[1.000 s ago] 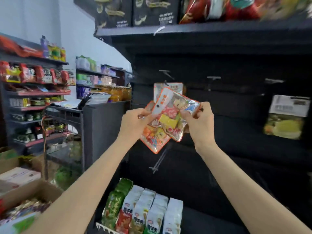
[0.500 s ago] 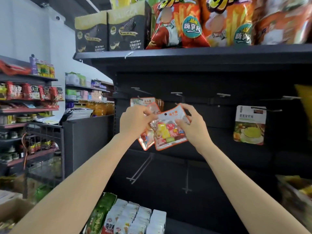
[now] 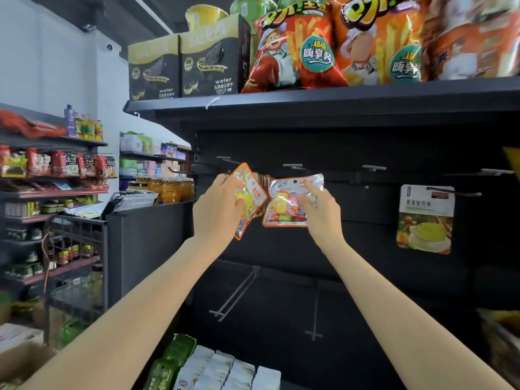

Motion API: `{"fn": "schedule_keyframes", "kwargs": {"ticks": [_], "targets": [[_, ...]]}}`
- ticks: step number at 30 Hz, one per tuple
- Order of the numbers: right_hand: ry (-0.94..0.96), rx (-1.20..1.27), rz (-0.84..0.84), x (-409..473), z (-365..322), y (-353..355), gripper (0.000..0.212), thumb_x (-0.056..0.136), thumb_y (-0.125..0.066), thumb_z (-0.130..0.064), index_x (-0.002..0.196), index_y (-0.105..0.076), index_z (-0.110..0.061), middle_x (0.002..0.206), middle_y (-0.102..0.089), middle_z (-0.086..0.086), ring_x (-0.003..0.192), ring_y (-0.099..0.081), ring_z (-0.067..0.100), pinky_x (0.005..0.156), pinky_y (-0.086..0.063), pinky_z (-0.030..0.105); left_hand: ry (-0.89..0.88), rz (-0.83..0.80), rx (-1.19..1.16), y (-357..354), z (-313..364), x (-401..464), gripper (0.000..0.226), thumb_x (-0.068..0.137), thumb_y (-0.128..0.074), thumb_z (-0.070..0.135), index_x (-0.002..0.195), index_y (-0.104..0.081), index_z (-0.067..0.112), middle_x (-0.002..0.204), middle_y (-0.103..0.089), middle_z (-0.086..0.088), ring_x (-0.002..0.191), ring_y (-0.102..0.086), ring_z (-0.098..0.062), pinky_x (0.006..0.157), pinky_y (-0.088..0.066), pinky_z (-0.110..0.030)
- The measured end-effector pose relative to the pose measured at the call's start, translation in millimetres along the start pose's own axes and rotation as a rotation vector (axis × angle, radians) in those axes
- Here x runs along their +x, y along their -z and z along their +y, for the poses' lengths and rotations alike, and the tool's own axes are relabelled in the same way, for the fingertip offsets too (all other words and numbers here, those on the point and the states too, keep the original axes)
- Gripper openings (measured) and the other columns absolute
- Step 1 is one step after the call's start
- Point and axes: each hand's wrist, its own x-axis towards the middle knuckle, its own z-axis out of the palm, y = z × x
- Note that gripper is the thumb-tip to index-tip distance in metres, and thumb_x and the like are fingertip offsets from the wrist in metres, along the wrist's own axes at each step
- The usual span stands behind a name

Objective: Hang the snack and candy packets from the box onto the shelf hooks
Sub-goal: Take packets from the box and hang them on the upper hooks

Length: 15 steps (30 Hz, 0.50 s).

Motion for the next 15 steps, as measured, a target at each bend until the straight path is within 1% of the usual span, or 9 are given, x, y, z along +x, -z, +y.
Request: {"fn": "schedule_keyframes", "kwargs": {"ticks": [2,5,7,9,12,15], "targets": [[0.041,-0.047,-0.017,3.7,0.7,-3.0,0.044,0.097,-0.053,-0.019,0.140,-0.046,-0.016,0.107,-0.045,-0.005,0.096,-0.045,0.007,0.077,-0.039,0.015,0.006,0.000,0.005,-1.7,-0.1,0.8,0.033,0.092,-0.057,0.027,0.124,-0.054,0.017,0.118,-0.054,-0.001,0.100,-0.060,-0.018,0.067,-0.038,-0.022],[0.090,-0.121,-0.004,8.4,1.1,-4.3,0.042,0.095,-0.056,-0.017,0.136,-0.049,-0.013,0.105,-0.048,0.002,0.091,-0.049,0.010,0.073,-0.043,0.020,0.017,0.000,0.003,-5.7,-1.1,0.6,0.034,0.092,-0.056,0.028,0.125,-0.054,0.018,0.119,-0.054,0.000,0.101,-0.060,-0.017,0.067,-0.037,-0.020],[0.114,-0.147,0.014,9.5,2.3,-4.5,0.041,0.095,-0.056,-0.016,0.135,-0.050,-0.011,0.105,-0.048,0.003,0.092,-0.050,0.011,0.072,-0.043,0.021,0.020,0.003,0.001,-9.1,-1.5,0.2,0.034,0.093,-0.056,0.029,0.125,-0.054,0.018,0.119,-0.054,0.001,0.101,-0.060,-0.017,0.067,-0.038,-0.020],[0.126,-0.160,0.025,9.9,3.2,-5.7,0.040,0.095,-0.055,-0.015,0.135,-0.050,-0.011,0.107,-0.049,0.005,0.092,-0.049,0.011,0.071,-0.042,0.020,0.027,0.008,0.001,-12.0,-0.7,-0.5,0.034,0.093,-0.056,0.029,0.125,-0.053,0.018,0.118,-0.054,0.001,0.101,-0.060,-0.016,0.067,-0.038,-0.020],[0.114,-0.176,0.020,12.1,5.3,-7.1,0.039,0.096,-0.053,-0.015,0.134,-0.051,-0.011,0.111,-0.049,0.004,0.094,-0.048,0.010,0.061,-0.038,0.012,0.039,0.012,0.000,-15.8,1.6,-1.9,0.030,0.093,-0.056,0.026,0.122,-0.055,0.019,0.115,-0.054,0.001,0.099,-0.059,-0.016,0.066,-0.037,-0.022],[0.113,-0.217,0.009,16.2,7.5,-5.9,0.038,0.096,-0.051,-0.011,0.134,-0.051,-0.010,0.118,-0.050,0.008,0.094,-0.049,0.011,0.057,-0.036,0.012,0.051,0.028,-0.015,-20.1,2.7,-0.9,0.026,0.092,-0.057,0.024,0.118,-0.057,0.018,0.112,-0.055,0.001,0.097,-0.060,-0.017,0.066,-0.041,-0.025]]}}
